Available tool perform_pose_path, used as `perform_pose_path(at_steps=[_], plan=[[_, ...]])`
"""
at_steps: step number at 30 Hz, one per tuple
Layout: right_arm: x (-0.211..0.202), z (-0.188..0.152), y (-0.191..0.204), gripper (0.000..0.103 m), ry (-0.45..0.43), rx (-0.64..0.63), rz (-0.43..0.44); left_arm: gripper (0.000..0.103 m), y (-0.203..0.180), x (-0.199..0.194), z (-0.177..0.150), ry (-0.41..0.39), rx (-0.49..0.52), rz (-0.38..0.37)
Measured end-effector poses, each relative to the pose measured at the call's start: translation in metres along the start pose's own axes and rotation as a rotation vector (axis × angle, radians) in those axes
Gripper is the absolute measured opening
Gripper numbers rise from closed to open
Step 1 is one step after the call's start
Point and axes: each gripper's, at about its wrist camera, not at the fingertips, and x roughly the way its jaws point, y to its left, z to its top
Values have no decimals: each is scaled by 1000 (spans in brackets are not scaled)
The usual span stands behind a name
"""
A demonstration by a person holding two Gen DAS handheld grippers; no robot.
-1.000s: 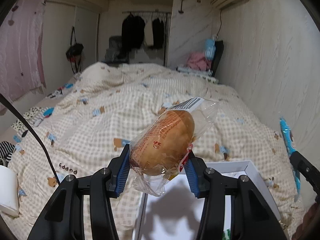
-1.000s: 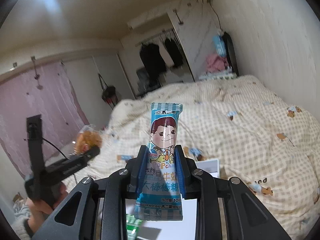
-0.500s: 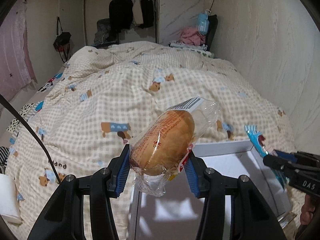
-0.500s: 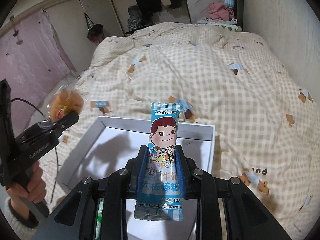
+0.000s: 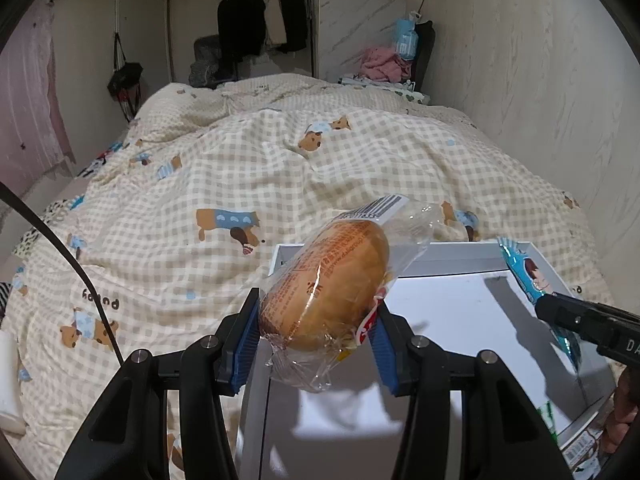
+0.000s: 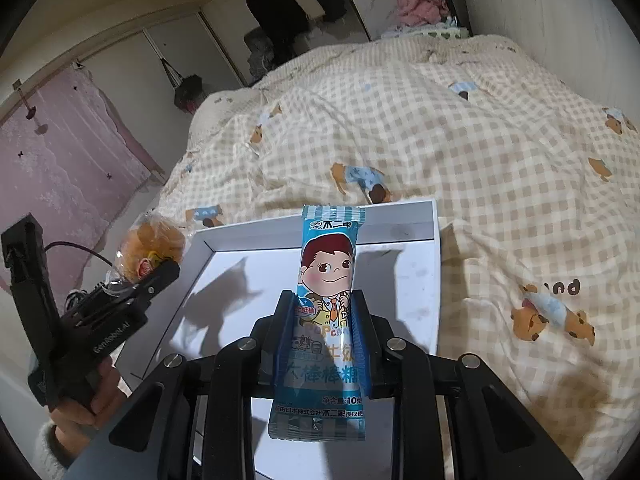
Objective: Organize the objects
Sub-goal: 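Carry the bread roll and candy pack over the white box with both grippers, then lower both items into the white box and open both grippers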
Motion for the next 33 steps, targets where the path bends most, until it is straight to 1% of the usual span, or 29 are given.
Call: perform_pose_path(at_steps=[2, 4, 6, 7, 10, 13, 17, 21, 26, 28, 29, 30, 31, 33], plan=[[-1, -5, 1, 29, -30, -8, -24, 53, -3, -3, -6, -24, 9, 13], [-3, -7, 2, 29, -50, -18, -28, 53, -4, -4, -9, -38, 11, 16], [-2, -8, 3, 29, -56, -25, -36, 53, -6, -1, -12, -22, 21, 6], [-2, -9, 4, 29, -58, -29, -43, 53, -6, 4, -13, 1, 21, 3], [1, -12, 6, 29, -62, -50, -65, 53, -2, 11, -15, 33, 1, -17], [2, -17, 8, 29, -70, -68, -94, 53, 0, 11, -17, 31, -12, -32], [2, -21, 7, 29, -79, -68, -100, 53, -5, 10, -20, 25, 15, -14], [4, -23, 9, 29, -73, -84, -125, 54, -8, 10, -20, 26, 28, -6], [5, -24, 10, 29, -71, -94, -140, 55, -9, 9, -21, 19, 28, -28], [7, -25, 14, 33, -65, -119, -156, 56, -7, 8, -21, 8, 19, -51], [8, -26, 17, 39, -64, -134, -154, 56, -6, 6, -21, 6, 15, -60], [8, -27, 19, 47, -68, -149, -136, 56, -4, 5, -21, 0, 9, -71], [8, -27, 21, 49, -70, -158, -133, 56, -3, 4, -20, -10, 2, -81], [8, -28, 22, 50, -70, -162, -140, 59, 1, -1, -20, -26, -11, -108]])
